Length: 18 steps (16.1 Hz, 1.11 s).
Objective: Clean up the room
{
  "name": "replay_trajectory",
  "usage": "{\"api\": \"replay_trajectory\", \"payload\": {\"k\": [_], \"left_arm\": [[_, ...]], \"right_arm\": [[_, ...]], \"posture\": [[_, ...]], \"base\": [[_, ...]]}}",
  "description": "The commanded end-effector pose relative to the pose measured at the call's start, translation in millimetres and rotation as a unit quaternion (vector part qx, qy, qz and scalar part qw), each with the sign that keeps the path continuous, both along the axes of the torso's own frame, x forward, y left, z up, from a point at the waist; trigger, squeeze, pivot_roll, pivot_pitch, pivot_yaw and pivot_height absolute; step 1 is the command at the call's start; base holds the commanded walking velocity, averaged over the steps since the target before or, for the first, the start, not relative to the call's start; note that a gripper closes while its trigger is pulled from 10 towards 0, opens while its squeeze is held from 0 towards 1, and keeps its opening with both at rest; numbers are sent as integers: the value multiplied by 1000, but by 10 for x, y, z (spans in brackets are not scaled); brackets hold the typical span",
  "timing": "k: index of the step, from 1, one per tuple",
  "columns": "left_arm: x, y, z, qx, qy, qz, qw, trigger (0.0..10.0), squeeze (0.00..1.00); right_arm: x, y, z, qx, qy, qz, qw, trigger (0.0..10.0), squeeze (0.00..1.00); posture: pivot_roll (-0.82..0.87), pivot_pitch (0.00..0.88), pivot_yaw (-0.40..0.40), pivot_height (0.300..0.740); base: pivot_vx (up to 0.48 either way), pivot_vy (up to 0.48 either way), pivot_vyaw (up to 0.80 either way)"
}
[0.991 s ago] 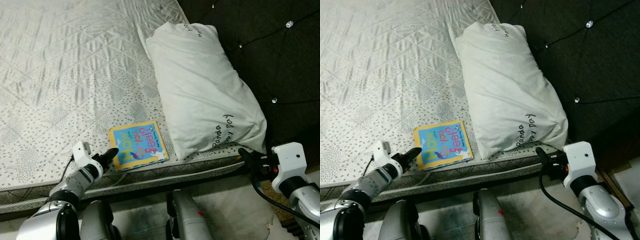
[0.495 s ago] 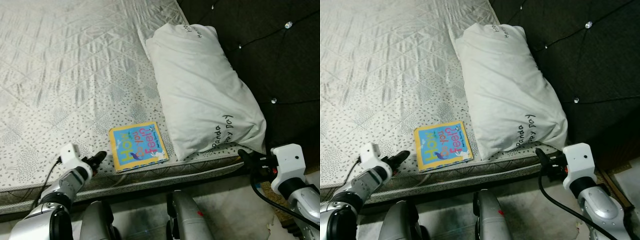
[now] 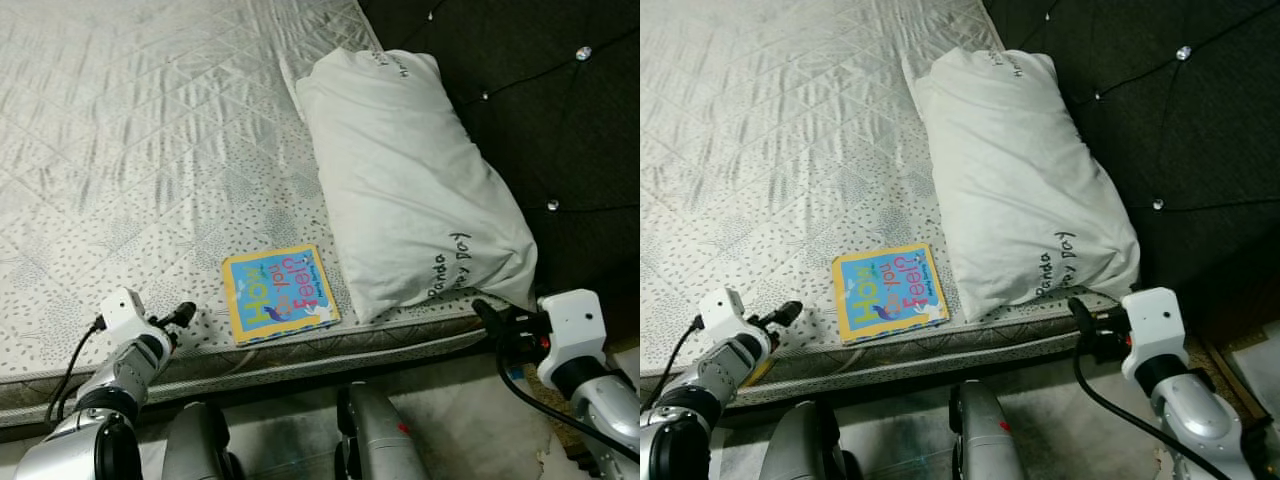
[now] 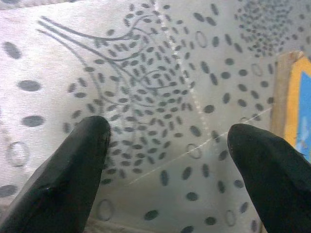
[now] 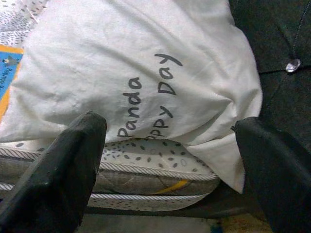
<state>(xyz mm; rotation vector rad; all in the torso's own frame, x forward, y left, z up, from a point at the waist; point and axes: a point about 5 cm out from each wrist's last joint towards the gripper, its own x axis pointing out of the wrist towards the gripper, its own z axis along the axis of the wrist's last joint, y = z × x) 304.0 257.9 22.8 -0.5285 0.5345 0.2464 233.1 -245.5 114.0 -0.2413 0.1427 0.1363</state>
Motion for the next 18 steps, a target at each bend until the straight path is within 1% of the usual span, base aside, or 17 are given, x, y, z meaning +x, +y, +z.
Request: {"api": "replay_trajectory", "payload": {"k": [1,2,3,6,8,9,11,12,13,17,18], "left_arm": [[-97,25,-97,9,29,2,1000,10000,906],[-90,75,-71,18,28,13,999,10000,1000],[-82,91,-57,20,28,15,999,10000,1000],[-35,172,21,57,46,23,997,10000,1000],[1,194,68,77,55,23,995,10000,1000],[38,225,125,100,54,23,993,10000,1000],[120,306,271,124,28,33,991,10000,1000],[124,296,271,121,27,28,992,10000,1000],[117,244,232,118,36,9,992,10000,1000],[137,92,175,116,52,-25,992,10000,1000],[170,-18,162,121,56,-51,990,10000,1000]], "right_arm": [[-18,-11,-45,-3,8,-5,1000,10000,0],[-23,20,-55,0,8,-3,1000,10000,0],[-27,24,-56,1,8,-3,1000,10000,0],[-61,-12,-54,1,10,-6,1000,10000,0],[-73,-23,-49,0,10,-9,1000,10000,0],[-93,-28,-48,0,10,-11,1000,10000,0],[-138,-29,-61,1,15,-12,1000,10000,0],[-141,-15,-65,2,16,-11,1000,10000,0],[-141,7,-62,5,17,-9,1000,10000,0],[-178,7,-51,8,18,-11,1000,10000,0],[-214,-17,-55,6,22,-16,1000,10000,0]], "posture": [[-377,215,-70,613],[-379,217,-69,613],[-379,217,-70,613],[-393,221,-64,613],[-397,225,-62,613],[-397,230,-61,613],[-390,242,-61,613],[-388,247,-60,613],[-389,253,-58,613],[-399,267,-53,613],[-407,276,-49,613]], "base": [[0,0,0],[0,0,0],[0,0,0],[0,0,0],[0,0,0],[0,0,0],[0,0,0],[0,0,0],[0,0,0],[0,0,0],[0,0,0]]}}
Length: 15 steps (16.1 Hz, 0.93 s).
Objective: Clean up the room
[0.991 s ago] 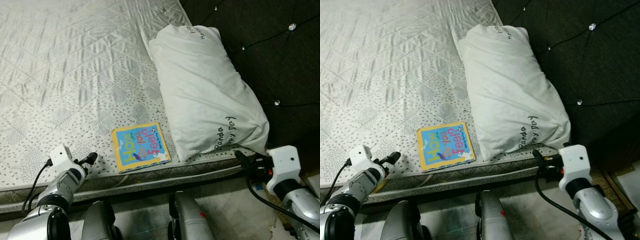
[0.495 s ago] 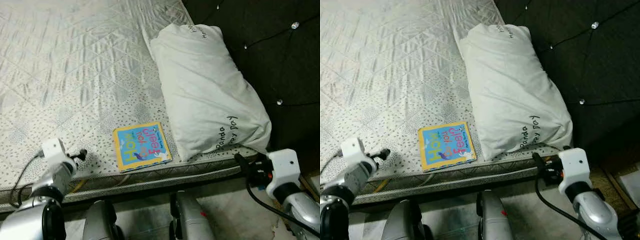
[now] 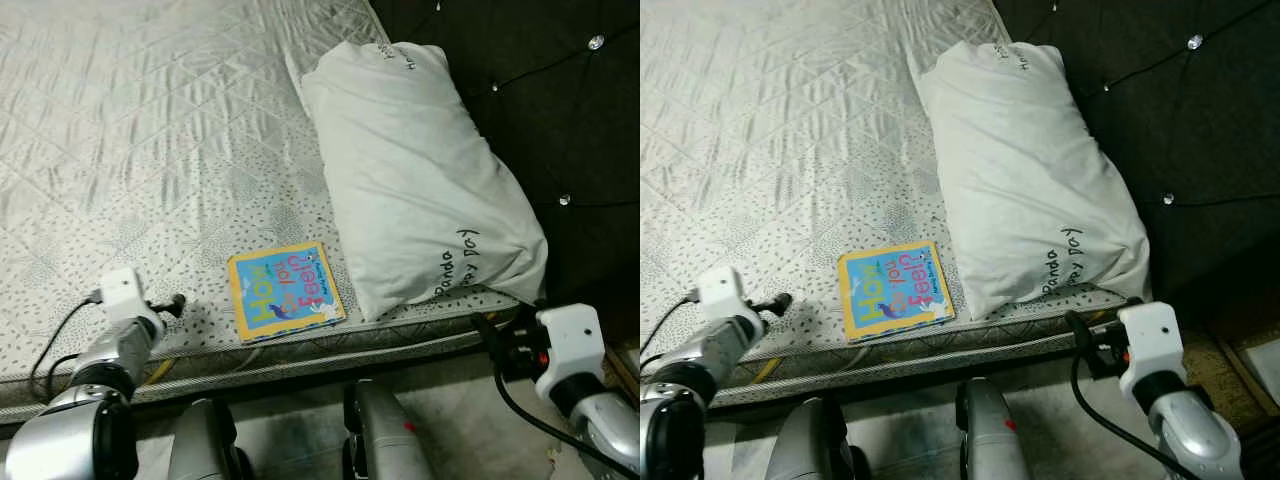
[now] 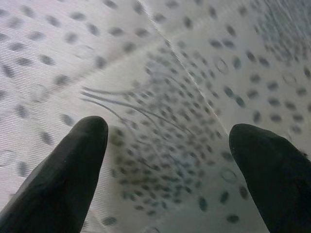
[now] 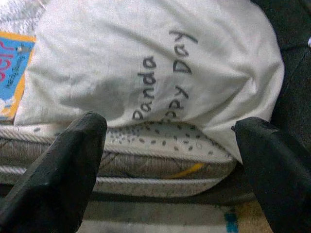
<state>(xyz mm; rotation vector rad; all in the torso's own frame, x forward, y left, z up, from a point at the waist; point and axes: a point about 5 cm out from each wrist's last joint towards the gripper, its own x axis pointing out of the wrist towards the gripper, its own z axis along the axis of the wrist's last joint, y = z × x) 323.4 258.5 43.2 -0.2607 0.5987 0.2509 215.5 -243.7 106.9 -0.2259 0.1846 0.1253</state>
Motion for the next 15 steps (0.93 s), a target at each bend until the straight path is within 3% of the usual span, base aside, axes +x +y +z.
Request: {"api": "replay_trajectory", "payload": {"k": [1,3,8,11,15], "left_arm": [[-5,-88,-46,2,18,-22,1000,10000,1000],[37,-228,-50,3,21,-48,999,10000,1000],[51,-345,-74,0,26,-68,997,10000,1000],[38,-315,-80,4,29,-66,997,10000,1000],[14,-125,-42,26,27,-37,999,10000,1000]], "right_arm": [[-56,-43,14,0,4,-9,1000,10000,0],[-80,-41,16,1,5,-13,1000,10000,0],[-111,-35,10,2,9,-16,1000,10000,0],[-104,-30,10,3,9,-18,1000,10000,0],[-100,-36,-3,3,10,-20,1000,10000,0]], "posture": [[-409,278,-47,613],[-415,283,-42,613],[-420,286,-35,613],[-416,283,-33,613],[-415,279,-31,613]], "base": [[0,0,0],[0,0,0],[0,0,0],[0,0,0],[0,0,0]]}}
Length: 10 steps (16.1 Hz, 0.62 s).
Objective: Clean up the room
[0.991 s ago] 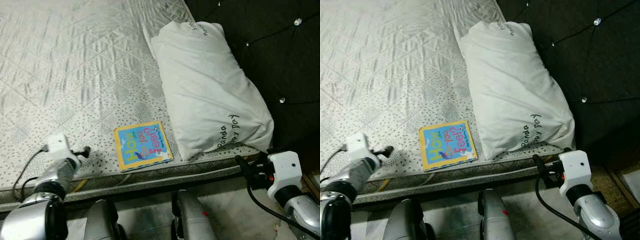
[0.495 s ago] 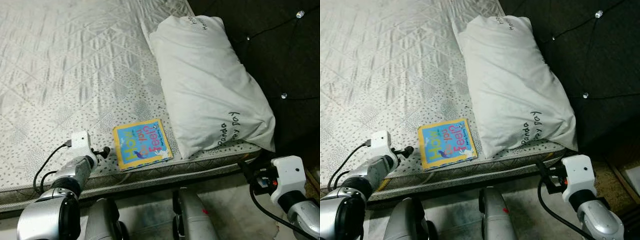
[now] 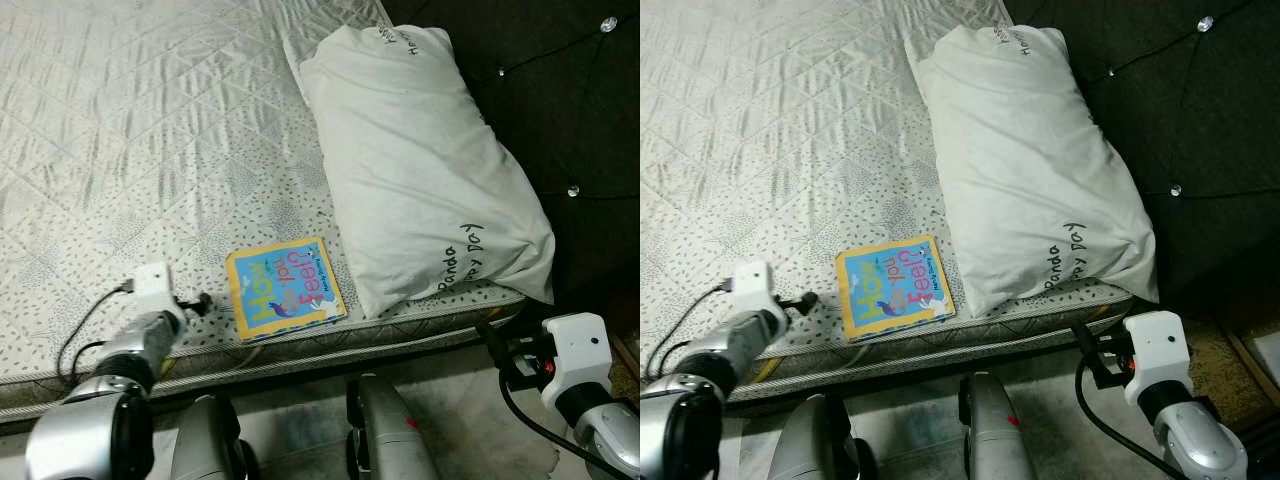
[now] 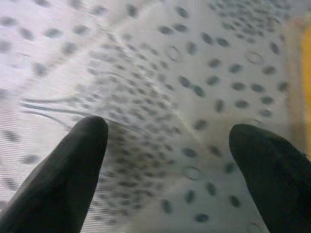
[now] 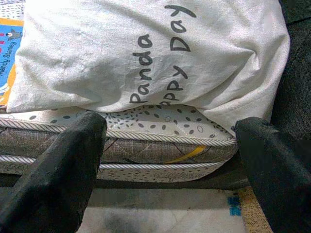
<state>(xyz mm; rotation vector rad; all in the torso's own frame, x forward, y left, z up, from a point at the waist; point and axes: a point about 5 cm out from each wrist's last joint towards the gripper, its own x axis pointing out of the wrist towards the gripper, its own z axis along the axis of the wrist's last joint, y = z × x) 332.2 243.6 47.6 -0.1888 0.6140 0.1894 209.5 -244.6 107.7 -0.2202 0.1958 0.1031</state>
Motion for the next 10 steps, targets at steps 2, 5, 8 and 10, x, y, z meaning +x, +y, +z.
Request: {"api": "replay_trajectory", "payload": {"k": [2,5,8,10], "left_arm": [[-68,72,-58,12,15,3,1000,10000,1000],[-26,-35,-45,23,16,-40,999,10000,1000],[17,-218,-54,18,17,-74,997,10000,1000],[25,-339,-78,15,21,-103,994,10000,1000]], "right_arm": [[-33,-26,-9,2,5,-8,1000,10000,0],[-21,-24,3,2,1,-9,1000,10000,0],[-16,-26,11,2,-1,-11,1000,10000,0],[-23,-37,11,1,0,-12,1000,10000,0]], "posture": [[-416,277,-30,613],[-418,275,-28,613],[-424,274,-28,613],[-427,273,-27,613]], "base": [[0,0,0],[0,0,0],[0,0,0],[0,0,0]]}}
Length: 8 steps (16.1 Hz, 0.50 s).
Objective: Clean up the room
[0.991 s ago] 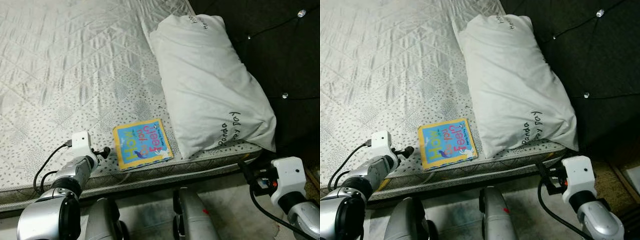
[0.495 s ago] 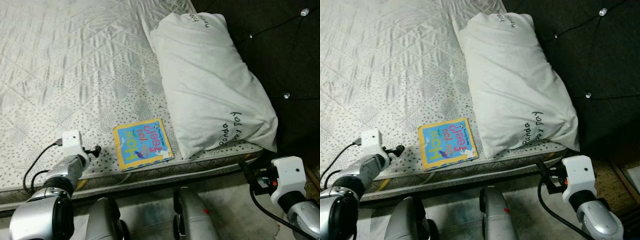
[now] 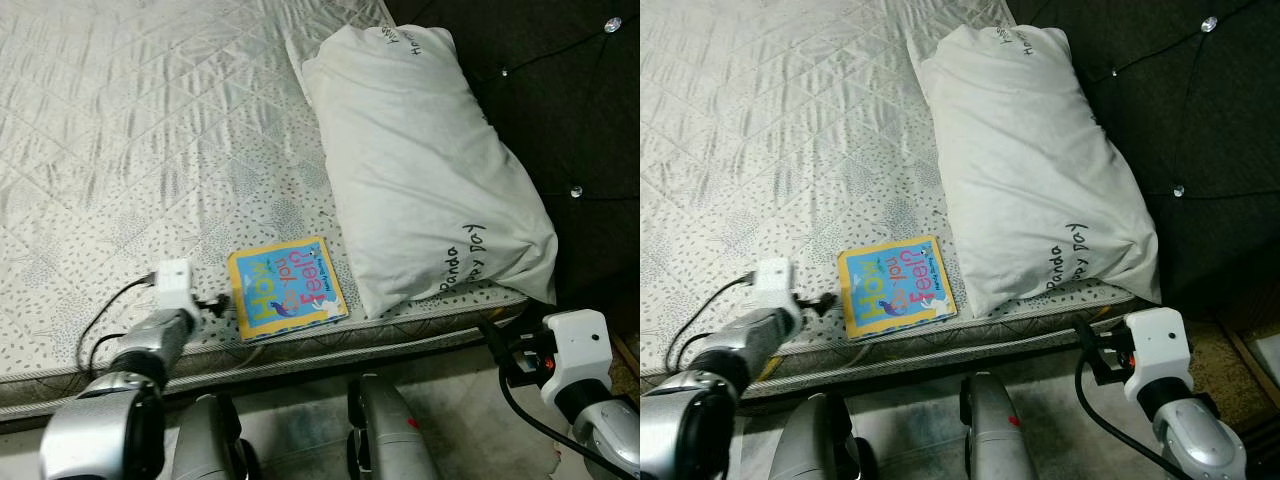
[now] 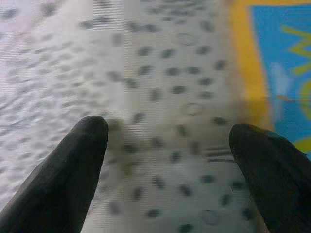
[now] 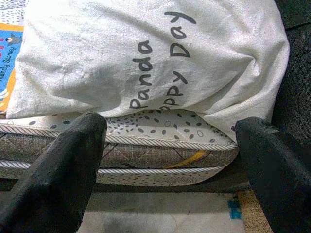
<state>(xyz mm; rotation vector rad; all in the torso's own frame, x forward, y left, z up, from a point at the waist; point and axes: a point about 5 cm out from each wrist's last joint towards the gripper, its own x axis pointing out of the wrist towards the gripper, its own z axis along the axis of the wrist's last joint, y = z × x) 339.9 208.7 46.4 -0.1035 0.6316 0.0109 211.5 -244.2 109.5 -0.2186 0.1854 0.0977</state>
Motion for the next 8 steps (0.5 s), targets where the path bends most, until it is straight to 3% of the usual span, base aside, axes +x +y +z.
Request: {"api": "replay_trajectory", "payload": {"k": [1,5,8], "left_arm": [[-54,-20,-74,4,19,-13,1000,10000,1000],[-75,-94,-118,7,26,-31,999,10000,1000],[-32,27,-35,35,2,-18,999,10000,1000]], "right_arm": [[-45,-43,-7,0,5,-10,1000,10000,0],[-42,-39,-10,0,5,-10,1000,10000,0],[-37,-59,-19,-1,4,-12,1000,10000,0]], "posture": [[-427,273,-27,613],[-431,268,-23,613],[-423,260,-17,613]], "base": [[0,0,0],[0,0,0],[0,0,0]]}}
